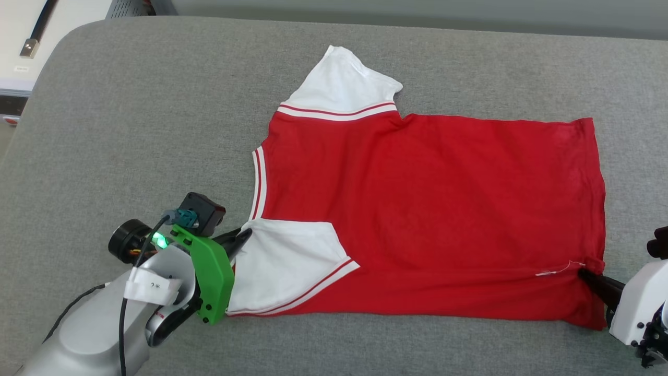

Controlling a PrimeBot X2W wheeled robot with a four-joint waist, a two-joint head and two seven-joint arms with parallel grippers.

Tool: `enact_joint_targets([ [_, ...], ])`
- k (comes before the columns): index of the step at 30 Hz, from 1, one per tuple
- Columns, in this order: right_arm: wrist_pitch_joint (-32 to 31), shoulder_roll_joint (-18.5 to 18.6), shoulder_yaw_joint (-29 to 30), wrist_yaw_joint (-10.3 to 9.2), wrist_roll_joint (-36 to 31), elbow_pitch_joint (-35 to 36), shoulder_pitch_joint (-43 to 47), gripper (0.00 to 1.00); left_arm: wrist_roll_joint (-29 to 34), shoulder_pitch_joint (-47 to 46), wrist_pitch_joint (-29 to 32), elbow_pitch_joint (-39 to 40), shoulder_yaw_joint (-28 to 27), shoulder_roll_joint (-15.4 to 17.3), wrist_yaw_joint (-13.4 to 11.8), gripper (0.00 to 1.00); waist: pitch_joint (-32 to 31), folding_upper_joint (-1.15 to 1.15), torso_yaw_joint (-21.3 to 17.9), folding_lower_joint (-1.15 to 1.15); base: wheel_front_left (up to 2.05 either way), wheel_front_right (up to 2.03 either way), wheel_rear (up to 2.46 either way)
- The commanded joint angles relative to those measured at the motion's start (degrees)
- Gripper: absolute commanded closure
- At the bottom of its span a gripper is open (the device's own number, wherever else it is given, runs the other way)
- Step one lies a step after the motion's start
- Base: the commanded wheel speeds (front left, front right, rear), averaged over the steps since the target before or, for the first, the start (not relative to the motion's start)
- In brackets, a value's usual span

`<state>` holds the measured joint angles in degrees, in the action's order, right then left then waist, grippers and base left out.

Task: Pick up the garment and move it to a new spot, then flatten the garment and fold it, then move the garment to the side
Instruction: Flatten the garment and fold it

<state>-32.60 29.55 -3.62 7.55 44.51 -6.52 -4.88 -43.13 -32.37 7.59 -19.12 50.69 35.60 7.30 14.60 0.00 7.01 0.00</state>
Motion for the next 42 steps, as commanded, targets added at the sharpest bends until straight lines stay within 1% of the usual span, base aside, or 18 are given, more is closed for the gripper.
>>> enact_joint_targets([
  [1,-0.02,0.11,-0.41,-0.06,-0.49,-0.72,-0.75,1.00,-0.85,-1.58,-0.69,-1.00,0.78,-0.60,0.17,1.00,0.23,0.00,-0.19,0.00,0.00,0.00,0.00],
  [3,0.05,0.16,-0.81,-0.06,-0.68,-1.16,-1.09,1.00,-1.55,-2.45,-1.29,-2.76,2.07,-1.16,0.18,1.00,0.25,0.00,-0.35,0.00,0.00,0.00,0.00],
  [4,0.30,0.19,-0.93,-0.06,-1.04,-1.40,-1.27,0.93,-1.65,-2.89,-1.80,-4.04,2.45,-1.42,0.18,0.13,0.18,0.00,-0.44,0.00,0.00,0.00,0.00],
  [5,0.75,0.13,-0.99,-0.06,-1.39,-1.53,-1.44,0.00,-1.64,-3.18,-2.27,-5.23,2.57,-1.71,0.18,0.00,0.06,0.00,-0.53,0.00,0.00,0.00,0.00],
  [8,1.50,-0.05,-1.43,-0.06,-2.10,-1.95,-1.69,0.00,-1.79,-3.64,-4.56,-8.67,2.49,-3.17,0.18,0.00,-0.86,0.00,-0.74,0.00,0.00,0.00,0.00],
  [12,2.74,0.38,-1.90,-0.06,-3.38,-0.62,-1.27,0.00,-3.22,-3.24,-8.60,-11.55,0.68,-5.08,-0.45,0.00,-2.76,0.00,-0.81,0.00,0.00,0.00,0.00],
  [15,3.16,0.54,-1.80,-0.06,-4.66,1.08,-0.20,0.00,-4.76,-2.18,-11.42,-12.13,-1.12,-6.07,-1.70,0.00,-4.46,0.00,-0.69,0.00,0.00,0.00,0.00],
  [16,3.15,0.38,-1.53,-0.06,-5.11,1.83,0.36,0.00,-4.85,-1.78,-12.70,-11.91,-1.66,-6.16,-2.45,0.00,-5.16,0.00,-0.60,0.00,0.00,0.00,0.00],
  [20,1.91,-0.92,0.04,-0.06,-7.18,4.75,3.19,0.00,-7.11,1.32,-15.33,-9.22,-3.70,-6.43,-4.53,0.00,-7.51,0.00,-0.32,0.00,0.00,0.00,0.00],
  [23,0.38,-2.18,1.82,-0.06,-9.85,6.86,5.73,0.00,-8.91,4.44,-15.25,-5.80,-4.78,-6.02,-7.11,0.00,-8.65,0.00,-0.12,0.00,0.00,0.00,0.00],
  [25,-1.10,-3.65,3.75,-0.06,-11.91,7.95,7.44,0.00,-10.75,7.09,-14.32,-2.80,-5.56,-5.65,-9.23,0.00,-9.18,0.00,-0.07,0.00,0.00,0.00,0.00],
  [27,-3.09,-5.21,5.33,-0.06,-13.81,9.22,9.10,0.00,-12.71,9.94,-13.02,0.37,-6.36,-5.14,-11.84,0.00,-9.50,0.00,-0.05,0.00,0.00,0.00,0.00],
  [32,-7.41,-9.75,9.51,-0.06,-17.38,12.99,12.09,0.00,-15.51,16.57,-7.44,8.04,-6.45,-2.58,-20.02,0.00,-9.29,0.00,-0.12,0.00,0.00,0.00,0.00],
  [34,-8.70,-10.99,10.59,-0.06,-18.83,14.59,12.80,0.00,-16.46,18.33,-5.24,10.71,-6.34,-1.74,-22.59,0.00,-8.71,0.00,-0.23,0.00,0.00,0.00,0.00],
  [38,-10.39,-13.35,11.87,-0.06,-20.16,17.06,13.19,0.00,-16.91,19.89,-1.00,14.58,-5.07,-0.09,-25.68,0.00,-7.17,0.00,-0.69,0.00,0.00,0.00,0.00],
  [42,-11.25,-14.29,12.42,-0.06,-20.90,18.31,12.92,0.00,-16.58,19.98,1.66,16.06,-4.30,0.89,-28.21,0.00,-5.68,0.00,-1.24,0.00,0.00,0.00,0.00],
])
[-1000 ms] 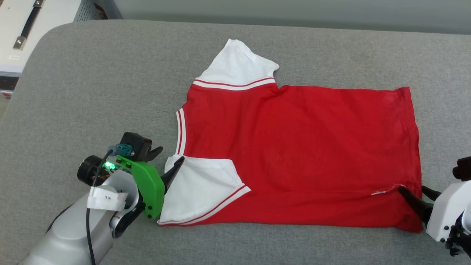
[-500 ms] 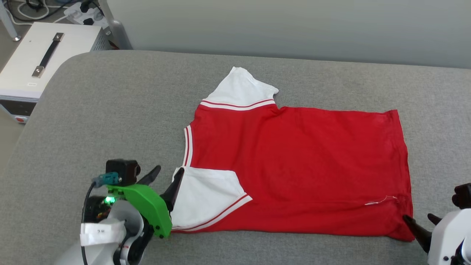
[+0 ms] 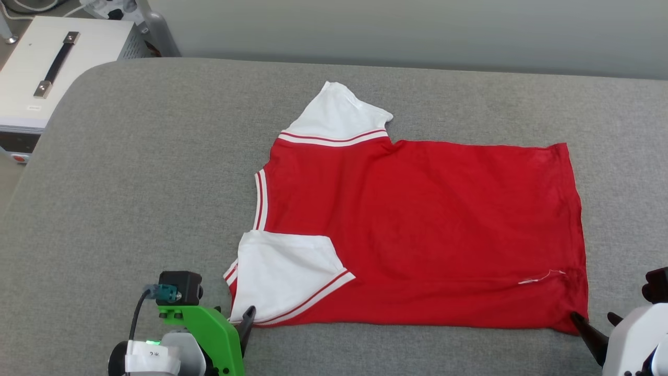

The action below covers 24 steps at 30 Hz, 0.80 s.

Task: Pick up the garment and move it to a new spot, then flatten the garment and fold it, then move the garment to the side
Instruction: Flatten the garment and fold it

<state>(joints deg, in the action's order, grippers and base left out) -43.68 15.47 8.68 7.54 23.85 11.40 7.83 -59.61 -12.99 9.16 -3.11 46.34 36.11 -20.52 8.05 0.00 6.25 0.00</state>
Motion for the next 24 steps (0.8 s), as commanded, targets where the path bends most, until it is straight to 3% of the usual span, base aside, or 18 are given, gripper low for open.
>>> enact_joint_targets([
  [1,-0.26,-0.33,0.19,-0.05,-0.31,0.57,0.07,0.00,0.05,0.52,0.39,0.18,0.15,0.47,-0.84,0.00,1.18,0.00,-0.59,0.00,0.00,0.00,0.00],
  [7,-0.47,-0.79,0.54,-0.05,-0.51,0.91,-0.74,0.00,0.90,-0.46,0.85,-1.40,0.33,0.03,-2.72,0.00,3.28,0.00,-1.32,0.00,0.00,0.00,0.00],
  [17,0.11,-0.74,0.89,-0.05,-0.44,0.41,-2.01,0.00,0.78,-2.62,0.48,-7.21,1.06,-3.01,-0.56,0.00,5.80,0.00,-1.78,0.00,0.00,0.00,0.00],
  [18,0.15,-0.73,0.94,-0.05,-0.45,0.32,-2.07,0.00,0.66,-2.75,0.66,-7.77,1.19,-3.25,-0.33,0.13,5.91,0.00,-1.78,0.00,0.00,0.00,0.00],
  [19,0.19,-0.72,0.96,-0.05,-0.48,0.19,-2.14,0.00,0.57,-2.90,1.02,-8.44,1.51,-3.52,0.10,0.64,5.99,0.00,-1.77,0.00,0.00,0.00,0.00],
  [21,0.21,-0.69,0.97,-0.05,-0.62,-0.12,-2.22,0.00,0.33,-3.05,1.42,-9.38,1.92,-3.96,0.89,1.00,5.92,0.00,-1.74,0.00,0.00,0.00,0.00],
  [24,0.59,-0.45,1.06,-0.05,-1.22,-0.58,-2.31,0.00,0.11,-3.15,0.70,-10.14,1.78,-4.55,1.67,1.00,5.36,0.00,-1.50,0.00,0.00,0.00,0.00],
])
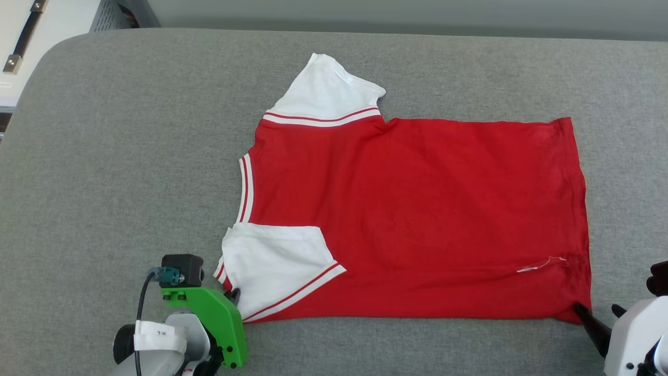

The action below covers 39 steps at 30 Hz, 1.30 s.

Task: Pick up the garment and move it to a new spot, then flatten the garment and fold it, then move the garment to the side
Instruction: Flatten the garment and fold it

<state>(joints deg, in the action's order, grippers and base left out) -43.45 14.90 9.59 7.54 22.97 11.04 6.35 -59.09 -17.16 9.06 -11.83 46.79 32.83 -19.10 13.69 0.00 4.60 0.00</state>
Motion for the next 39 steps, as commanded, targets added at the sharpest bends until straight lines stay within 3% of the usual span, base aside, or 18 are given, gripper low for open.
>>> enact_joint_targets([
  [1,0.52,0.17,0.30,-0.05,-0.54,-0.49,-0.92,0.00,-0.32,1.01,0.48,-1.53,1.33,-1.37,0.41,1.00,-0.60,0.00,0.26,0.00,0.00,0.00,0.00],
  [21,-1.18,-0.04,-1.65,-0.05,-2.06,-11.53,-5.41,0.00,2.31,0.26,-2.16,8.80,-0.04,1.58,-2.53,1.00,-1.28,0.00,2.94,0.00,0.00,0.00,0.00],
  [22,-1.25,-0.01,-1.75,-0.05,-2.16,-12.21,-5.51,0.44,2.32,0.26,-2.16,9.02,-0.05,1.64,-2.61,1.00,-1.15,0.00,2.95,0.00,0.00,0.00,0.00],
  [24,-0.96,-0.02,-1.70,-0.05,-2.22,-13.08,-5.78,1.00,2.43,0.25,-1.96,9.19,0.07,1.81,-2.76,1.00,-1.00,0.00,2.90,0.00,0.00,0.00,0.00],
  [39,-0.79,1.08,1.29,-0.05,0.24,-10.87,-1.49,1.00,1.81,2.71,-1.37,7.47,1.41,2.41,-2.29,1.00,-6.81,0.00,0.55,0.00,0.00,0.00,0.00],
])
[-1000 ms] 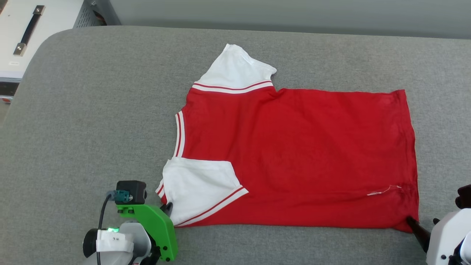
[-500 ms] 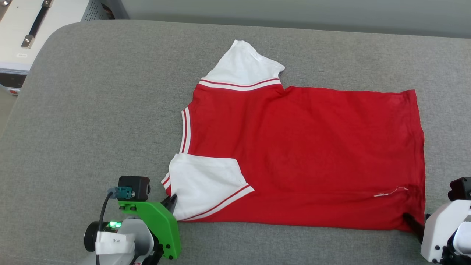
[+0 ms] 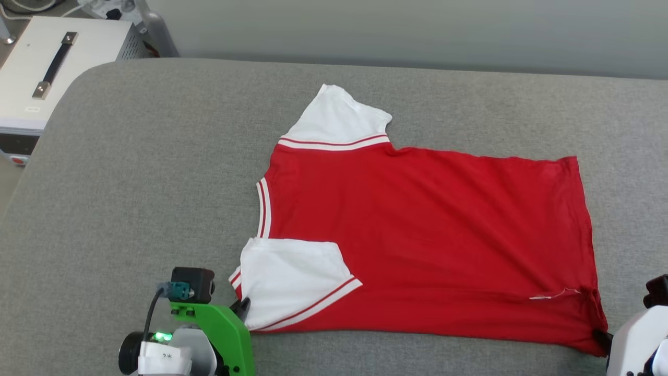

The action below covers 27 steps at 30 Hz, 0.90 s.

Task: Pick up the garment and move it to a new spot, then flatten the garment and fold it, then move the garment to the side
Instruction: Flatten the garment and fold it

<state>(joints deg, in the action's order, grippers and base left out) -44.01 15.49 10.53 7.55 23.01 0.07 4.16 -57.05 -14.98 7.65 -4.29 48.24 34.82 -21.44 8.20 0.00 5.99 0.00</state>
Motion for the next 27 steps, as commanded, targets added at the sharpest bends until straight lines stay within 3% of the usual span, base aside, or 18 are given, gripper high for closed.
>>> enact_joint_targets([
  [1,-0.45,0.52,0.57,-0.06,0.34,0.70,1.40,1.00,-0.28,0.87,0.17,0.12,0.09,0.53,-0.12,1.00,-1.75,0.00,-1.03,0.00,0.00,0.00,0.00],
  [17,-3.94,-2.33,4.51,-0.06,0.64,6.86,9.23,1.00,-2.12,5.76,3.82,2.95,2.28,1.94,-2.56,1.00,-3.04,0.00,-1.86,0.00,0.00,0.00,0.00],
  [27,-2.26,-1.49,2.63,-0.06,0.63,2.88,6.26,1.00,-1.68,3.75,3.46,-1.71,3.23,-0.58,-0.36,1.00,-0.74,0.00,-1.85,0.00,0.00,0.00,0.00],
])
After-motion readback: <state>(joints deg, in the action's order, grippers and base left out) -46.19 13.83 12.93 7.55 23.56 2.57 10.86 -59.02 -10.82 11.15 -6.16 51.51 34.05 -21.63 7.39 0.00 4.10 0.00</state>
